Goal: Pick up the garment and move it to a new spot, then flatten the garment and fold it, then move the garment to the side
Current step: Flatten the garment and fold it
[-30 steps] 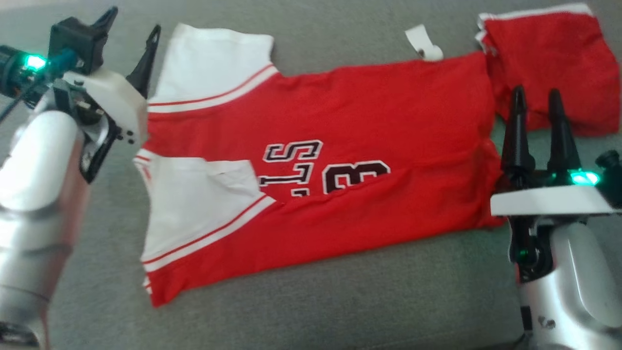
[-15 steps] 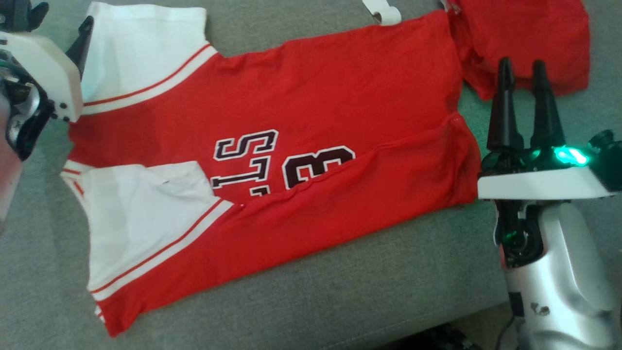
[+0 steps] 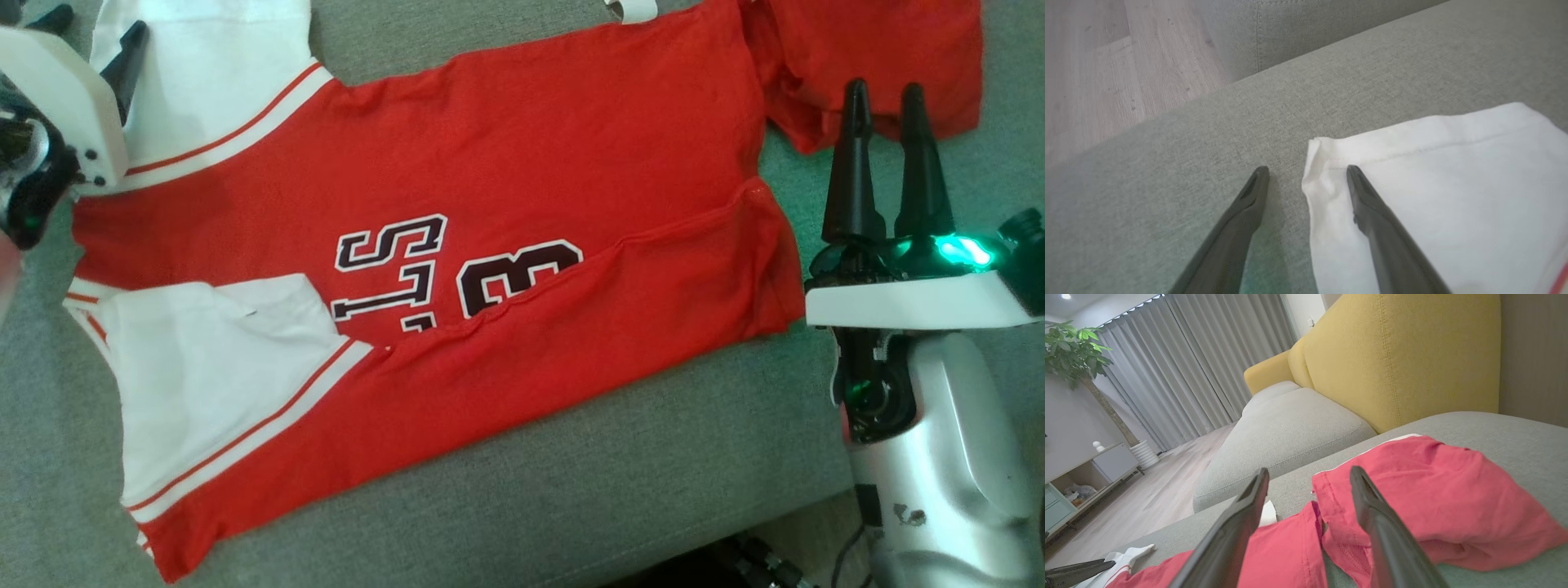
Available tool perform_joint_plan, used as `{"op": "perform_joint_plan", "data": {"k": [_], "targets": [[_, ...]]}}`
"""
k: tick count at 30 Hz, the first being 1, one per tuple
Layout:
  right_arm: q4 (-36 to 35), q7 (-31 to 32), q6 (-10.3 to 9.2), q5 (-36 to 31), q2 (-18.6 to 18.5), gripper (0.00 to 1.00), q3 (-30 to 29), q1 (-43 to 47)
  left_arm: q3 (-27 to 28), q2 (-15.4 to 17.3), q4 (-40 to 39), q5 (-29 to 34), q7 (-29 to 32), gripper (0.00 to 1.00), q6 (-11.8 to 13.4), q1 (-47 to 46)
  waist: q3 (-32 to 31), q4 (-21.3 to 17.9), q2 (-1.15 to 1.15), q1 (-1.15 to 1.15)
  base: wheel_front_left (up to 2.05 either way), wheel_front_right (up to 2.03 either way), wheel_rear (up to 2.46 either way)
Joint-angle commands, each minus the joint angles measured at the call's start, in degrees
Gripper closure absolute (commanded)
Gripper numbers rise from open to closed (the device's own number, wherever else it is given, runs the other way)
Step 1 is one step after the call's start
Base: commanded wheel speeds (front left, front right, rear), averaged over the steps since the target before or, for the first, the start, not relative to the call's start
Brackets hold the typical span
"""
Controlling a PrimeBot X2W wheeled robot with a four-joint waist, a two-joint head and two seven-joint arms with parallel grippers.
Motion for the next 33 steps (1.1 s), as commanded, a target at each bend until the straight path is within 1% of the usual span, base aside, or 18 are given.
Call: {"op": "perform_joint_plan", "data": {"k": [1,2,3,4,6,9,12,17,22,27,31,33], "targets": [[-2.0,-0.5,-0.04,0.2,-0.3,0.00,0.8,-0.5,1.0,2.7,-0.8,-1.1,1.4,0.00,0.1,-1.9,0.0,-0.1,0.00,0.00,0.00,0.00,0.00],[-2.0,-0.5,-0.04,0.1,-0.3,0.00,0.7,-0.6,0.4,2.8,-1.0,-2.3,2.8,0.31,0.1,-1.7,-0.1,-0.1,0.00,0.00,0.00,0.00,0.00],[-1.9,-0.5,-0.04,0.1,-0.3,0.00,0.5,-0.6,-0.3,3.0,-1.4,-3.2,4.0,0.79,0.1,-1.5,-0.1,-0.1,0.00,0.00,0.00,0.00,0.00],[-1.9,-0.5,-0.04,0.0,-0.3,0.00,0.4,-0.6,-0.9,3.3,-1.8,-4.1,5.0,1.00,0.1,-1.3,-0.2,0.0,0.00,0.00,0.00,0.00,0.00],[-1.7,-0.5,-0.04,-0.3,-0.3,0.00,0.0,-0.6,-1.7,3.7,-2.4,-5.5,5.9,1.00,0.1,-1.2,-0.5,0.3,0.00,0.00,0.00,0.00,0.00],[-1.2,-0.5,-0.04,-1.6,-0.3,0.00,-0.4,-0.7,-1.8,3.8,-2.7,-6.9,4.1,1.00,0.1,-1.2,-1.3,1.2,0.00,0.00,0.00,0.00,0.00],[0.0,-0.4,-0.04,-4.8,-0.3,0.00,-0.9,-0.9,-2.2,3.4,-3.0,-6.7,-0.1,1.00,0.1,-1.5,-2.6,2.5,0.00,0.00,0.00,0.00,0.00],[1.4,2.4,-0.04,-9.4,-0.3,0.00,-3.3,-2.0,-2.5,1.0,-4.4,-6.4,-9.1,1.00,0.1,-1.2,-5.5,6.1,0.00,0.00,0.00,0.00,0.00],[2.3,8.2,-0.04,-15.5,-0.3,0.00,-4.8,-3.9,-2.9,-0.3,-6.4,-5.2,-16.9,1.00,0.1,-0.6,-7.9,10.2,0.00,0.00,0.00,0.00,0.00],[4.5,15.7,-0.04,-20.0,-0.4,0.00,-5.4,-6.5,-4.1,-0.3,-10.1,-3.8,-21.9,1.00,0.1,1.4,-9.7,13.8,0.00,0.00,0.00,0.00,0.00],[10.4,22.2,-0.04,-20.6,-3.0,0.00,-4.5,-10.5,-6.6,1.8,-15.0,-2.6,-23.2,1.00,0.1,3.5,-10.1,15.7,0.00,0.00,0.00,0.00,0.00],[13.6,24.3,-0.04,-21.0,-5.0,0.00,-4.2,-12.8,-7.1,2.0,-16.6,-2.3,-23.6,1.00,0.2,4.3,-10.1,16.7,0.00,0.00,0.00,0.00,0.00]]}}
